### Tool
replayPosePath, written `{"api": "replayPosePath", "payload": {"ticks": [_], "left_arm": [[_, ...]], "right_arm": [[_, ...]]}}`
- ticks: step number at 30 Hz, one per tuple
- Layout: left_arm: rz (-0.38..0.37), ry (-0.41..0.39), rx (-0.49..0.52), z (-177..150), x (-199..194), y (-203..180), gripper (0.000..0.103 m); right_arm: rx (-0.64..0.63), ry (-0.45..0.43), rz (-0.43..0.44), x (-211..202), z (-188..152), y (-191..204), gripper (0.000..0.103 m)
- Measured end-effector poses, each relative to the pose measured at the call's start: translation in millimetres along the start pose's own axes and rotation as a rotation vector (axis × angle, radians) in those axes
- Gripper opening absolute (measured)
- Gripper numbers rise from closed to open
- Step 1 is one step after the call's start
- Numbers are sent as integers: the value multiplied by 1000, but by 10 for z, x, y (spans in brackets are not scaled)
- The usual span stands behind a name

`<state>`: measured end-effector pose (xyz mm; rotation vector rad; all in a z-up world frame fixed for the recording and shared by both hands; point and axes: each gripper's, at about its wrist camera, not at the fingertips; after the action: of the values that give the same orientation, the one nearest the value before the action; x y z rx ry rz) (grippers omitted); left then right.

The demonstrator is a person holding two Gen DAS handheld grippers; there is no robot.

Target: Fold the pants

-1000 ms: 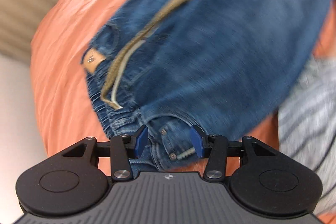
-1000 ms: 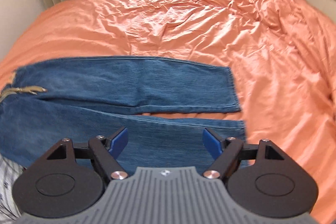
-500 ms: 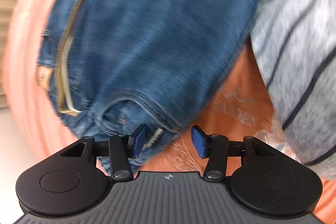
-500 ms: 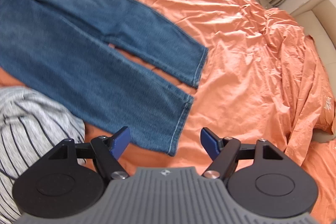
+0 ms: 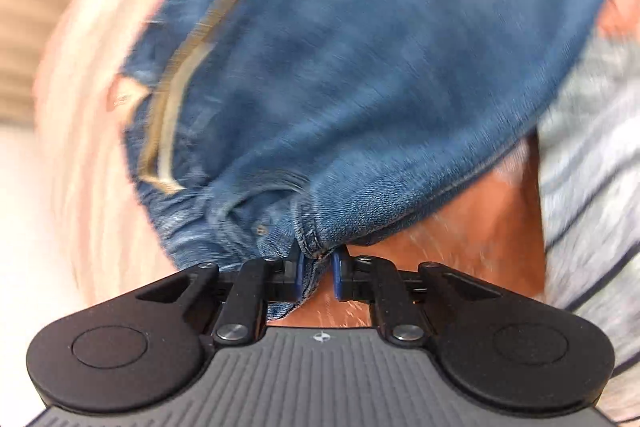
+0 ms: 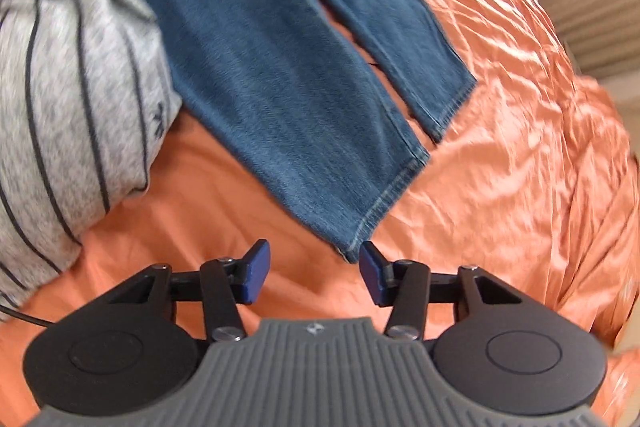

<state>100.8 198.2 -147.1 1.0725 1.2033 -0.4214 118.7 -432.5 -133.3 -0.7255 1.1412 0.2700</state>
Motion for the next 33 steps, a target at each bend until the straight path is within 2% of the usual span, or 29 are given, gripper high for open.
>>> {"api": "replayPosePath", "payload": {"ticks": [2, 6, 9, 11, 12, 14, 19, 23, 28, 33], "left_arm": [[20, -23, -108, -19, -109, 98, 14], [50, -54, -304, 29, -242, 176, 13], [62, -80, -418, 6, -239, 259, 13], [74, -95, -467, -32, -281, 256, 13], [81, -102, -488, -42, -302, 256, 13], [94, -116, -529, -82, -377, 227, 13], [126, -162, -615, -173, -528, 200, 13], [169, -201, -662, -199, -682, 265, 12], [249, -257, -672, -222, -1062, 431, 12], [323, -314, -659, -111, -1442, 791, 11]], "right_arm": [[-71, -9, -20, 125, 13, 109, 36], [-238, -43, -68, 374, -39, 377, 36], [-278, -69, -87, 532, -111, 511, 33], [-274, -95, -113, 634, -138, 553, 18], [-263, -114, -127, 669, -144, 558, 15], [-229, -166, -160, 691, -159, 562, 0], [-110, -273, -237, 518, -154, 442, 0], [23, -389, -280, 170, -35, 233, 0], [124, -526, -331, -435, 109, -19, 0], [216, -578, -362, -782, 448, -403, 0]]}}
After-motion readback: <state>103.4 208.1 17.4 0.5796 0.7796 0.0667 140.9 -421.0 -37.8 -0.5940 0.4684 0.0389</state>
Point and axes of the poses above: each gripper's, at about its wrist camera, not at the fingertips, and x roughly the way its jaws point, y to its left, z to its top, and after that the axes turned 15 degrees about x, right-handed
